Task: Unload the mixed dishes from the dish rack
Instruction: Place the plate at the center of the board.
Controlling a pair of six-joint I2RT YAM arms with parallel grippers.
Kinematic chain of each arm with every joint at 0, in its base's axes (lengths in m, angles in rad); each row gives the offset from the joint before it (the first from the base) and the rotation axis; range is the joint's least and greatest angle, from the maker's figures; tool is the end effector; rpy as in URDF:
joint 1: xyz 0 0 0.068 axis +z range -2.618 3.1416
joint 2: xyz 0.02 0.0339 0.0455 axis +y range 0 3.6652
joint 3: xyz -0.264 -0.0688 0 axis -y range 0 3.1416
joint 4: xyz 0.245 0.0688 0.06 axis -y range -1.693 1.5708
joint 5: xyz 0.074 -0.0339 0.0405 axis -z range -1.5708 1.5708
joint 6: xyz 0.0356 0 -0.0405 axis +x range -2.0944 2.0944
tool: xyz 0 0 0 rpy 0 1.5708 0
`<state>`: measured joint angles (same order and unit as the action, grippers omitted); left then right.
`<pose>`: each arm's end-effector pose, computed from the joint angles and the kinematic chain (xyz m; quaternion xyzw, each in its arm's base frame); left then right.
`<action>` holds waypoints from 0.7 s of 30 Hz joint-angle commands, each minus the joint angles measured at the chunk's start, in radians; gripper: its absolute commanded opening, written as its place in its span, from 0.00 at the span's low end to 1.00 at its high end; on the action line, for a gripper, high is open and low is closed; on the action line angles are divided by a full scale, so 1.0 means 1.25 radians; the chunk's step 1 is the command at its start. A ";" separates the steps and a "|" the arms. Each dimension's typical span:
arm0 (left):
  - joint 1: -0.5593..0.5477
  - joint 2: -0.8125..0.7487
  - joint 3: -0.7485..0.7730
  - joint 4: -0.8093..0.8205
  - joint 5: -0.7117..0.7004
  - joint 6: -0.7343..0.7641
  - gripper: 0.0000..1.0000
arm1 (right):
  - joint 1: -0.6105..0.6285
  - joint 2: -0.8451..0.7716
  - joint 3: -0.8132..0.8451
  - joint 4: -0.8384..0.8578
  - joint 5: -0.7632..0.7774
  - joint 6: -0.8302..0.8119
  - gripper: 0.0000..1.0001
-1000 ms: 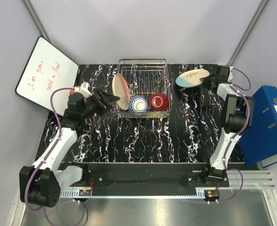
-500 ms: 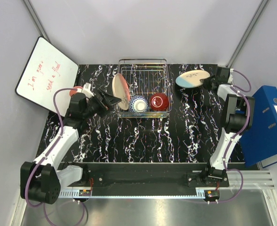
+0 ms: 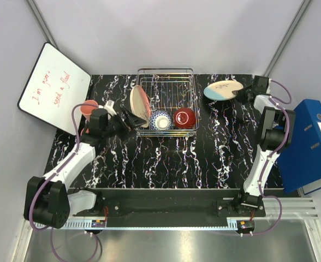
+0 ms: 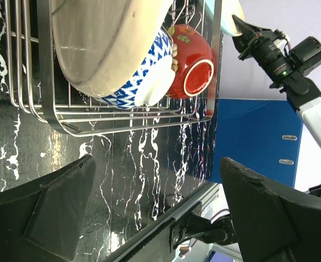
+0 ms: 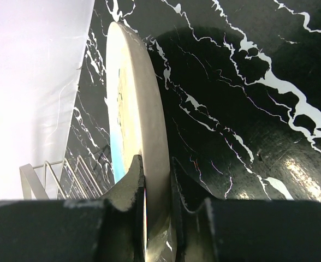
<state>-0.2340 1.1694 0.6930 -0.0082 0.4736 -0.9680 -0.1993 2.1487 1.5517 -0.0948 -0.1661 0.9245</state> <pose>0.2449 -0.0751 0.2483 -0.1855 0.8203 -0.4497 0.3008 0.4762 -0.0902 0.1769 0.4506 0.7820 0.2206 0.3698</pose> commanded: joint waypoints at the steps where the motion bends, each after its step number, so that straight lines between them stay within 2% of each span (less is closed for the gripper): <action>1: -0.012 0.007 0.019 0.023 -0.012 0.010 0.99 | 0.007 0.063 -0.020 -0.211 0.064 -0.078 0.11; 3: -0.016 0.011 0.019 0.023 -0.012 0.010 0.99 | 0.007 0.059 -0.026 -0.213 0.065 -0.076 0.13; 8: -0.028 0.018 0.020 0.021 -0.012 0.009 0.99 | 0.007 0.046 -0.046 -0.213 0.057 -0.074 0.24; 11: -0.032 0.022 0.021 0.020 -0.009 0.010 0.99 | 0.007 0.031 -0.066 -0.214 0.057 -0.072 0.25; 17: -0.042 0.023 0.022 0.021 -0.002 0.006 0.99 | 0.007 0.000 -0.100 -0.231 0.063 -0.076 0.18; 21: -0.047 0.020 0.025 0.014 0.006 0.006 0.99 | 0.007 0.011 -0.083 -0.285 0.064 -0.093 0.20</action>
<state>-0.2836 1.1999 0.6933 -0.0097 0.4717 -0.9684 -0.1986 2.1376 1.4883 -0.0937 -0.1688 0.9390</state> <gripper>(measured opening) 0.985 0.263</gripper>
